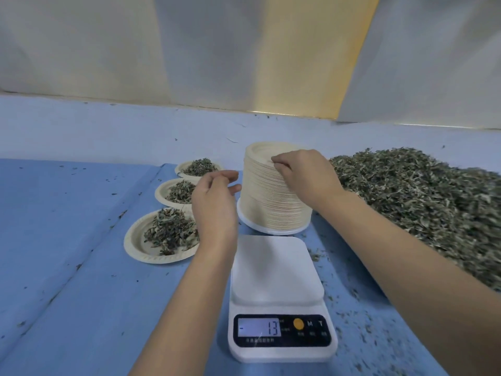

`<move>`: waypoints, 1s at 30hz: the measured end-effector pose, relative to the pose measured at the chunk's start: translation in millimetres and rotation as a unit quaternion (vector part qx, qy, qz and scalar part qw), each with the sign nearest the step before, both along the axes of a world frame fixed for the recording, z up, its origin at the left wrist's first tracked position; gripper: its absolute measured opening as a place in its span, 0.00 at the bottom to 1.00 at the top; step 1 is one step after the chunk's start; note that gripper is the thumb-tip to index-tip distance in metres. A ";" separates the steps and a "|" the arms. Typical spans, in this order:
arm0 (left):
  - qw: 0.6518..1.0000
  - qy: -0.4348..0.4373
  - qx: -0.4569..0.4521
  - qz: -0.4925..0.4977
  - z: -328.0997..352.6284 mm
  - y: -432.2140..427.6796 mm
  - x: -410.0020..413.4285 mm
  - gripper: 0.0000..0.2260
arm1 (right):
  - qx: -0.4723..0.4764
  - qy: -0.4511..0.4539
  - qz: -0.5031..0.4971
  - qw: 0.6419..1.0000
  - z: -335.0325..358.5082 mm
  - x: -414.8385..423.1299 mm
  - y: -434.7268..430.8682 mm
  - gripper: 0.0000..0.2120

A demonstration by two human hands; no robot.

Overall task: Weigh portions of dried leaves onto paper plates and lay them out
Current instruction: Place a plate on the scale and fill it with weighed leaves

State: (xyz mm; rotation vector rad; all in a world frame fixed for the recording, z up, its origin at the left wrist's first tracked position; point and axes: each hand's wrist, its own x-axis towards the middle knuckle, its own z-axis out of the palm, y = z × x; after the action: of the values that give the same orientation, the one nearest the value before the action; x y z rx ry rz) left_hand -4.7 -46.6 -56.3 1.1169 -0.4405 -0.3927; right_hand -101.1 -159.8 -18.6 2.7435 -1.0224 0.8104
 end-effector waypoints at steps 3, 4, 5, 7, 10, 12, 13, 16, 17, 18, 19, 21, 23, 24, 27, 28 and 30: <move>1.000 0.012 0.001 0.000 -1.0 1.4 -0.1 0.13 | -0.005 0.011 -0.006 1.000 0.5 2.1 0.6 0.14; 1.000 0.014 0.004 0.003 -1.6 1.6 0.2 0.13 | -0.005 0.009 -0.003 1.000 0.0 2.2 0.7 0.14; 1.000 0.016 0.006 0.005 -1.9 1.5 0.5 0.13 | -0.004 0.005 0.000 1.000 -0.7 2.0 0.7 0.14; 1.000 0.020 0.009 0.008 -2.4 1.1 1.2 0.13 | -0.004 -0.001 0.002 1.000 -2.6 1.3 0.3 0.14; 0.999 0.027 0.015 0.010 -3.1 0.8 2.0 0.13 | -0.021 0.004 -0.002 1.000 -5.7 1.9 -0.9 0.14; 0.999 0.027 0.020 0.011 -3.6 0.4 2.1 0.14 | -0.038 0.013 -0.003 0.999 -8.6 4.2 -2.1 0.14; 0.999 0.026 0.022 0.011 -3.7 0.3 1.8 0.14 | -0.046 0.016 -0.005 0.999 -10.0 5.4 -2.9 0.14; 0.999 0.024 0.027 0.008 -4.4 0.3 0.2 0.14 | -0.060 0.013 -0.002 0.998 -13.7 8.5 -5.5 0.14; 0.999 0.024 0.029 0.007 -4.7 0.4 -0.4 0.14 | -0.061 0.008 0.003 0.998 -14.5 9.2 -5.7 0.14; 0.999 0.023 0.030 0.005 -4.9 0.6 -1.1 0.14 | -0.063 0.003 0.009 0.998 -14.9 9.8 -5.8 0.15; 0.999 0.023 0.031 0.003 -5.0 0.9 -2.1 0.13 | -0.067 -0.002 0.014 0.998 -15.1 10.6 -6.1 0.16; 0.999 0.023 0.032 0.000 -4.8 1.2 -4.2 0.13 | -0.081 -0.011 0.017 0.997 -14.6 12.4 -7.6 0.17; 0.999 0.017 0.038 -0.004 -4.8 1.8 -6.2 0.13 | -0.097 -0.034 0.020 0.995 -13.3 13.0 -8.5 0.17; 0.999 0.012 0.040 -0.009 -5.0 1.9 -6.8 0.13 | -0.102 -0.052 0.026 0.993 -12.6 12.4 -7.7 0.17; 0.998 0.005 0.041 -0.040 -5.4 2.8 -8.4 0.13 | -0.136 -0.095 0.071 0.984 -13.2 7.2 4.2 0.15; 0.998 0.007 0.038 -0.050 -4.8 2.9 -8.5 0.12 | -0.153 -0.107 0.097 0.978 -14.3 5.3 10.6 0.14; 0.998 0.018 0.023 -0.055 -2.2 2.9 -7.4 0.10 | -0.191 -0.126 0.155 0.961 -18.9 3.5 24.0 0.13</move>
State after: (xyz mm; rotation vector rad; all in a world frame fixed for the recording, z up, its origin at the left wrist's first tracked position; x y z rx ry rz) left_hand -12.1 -43.6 -58.5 1.1305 -0.4654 -0.5210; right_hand -97.6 -135.8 -37.5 2.5309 -0.4029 1.2790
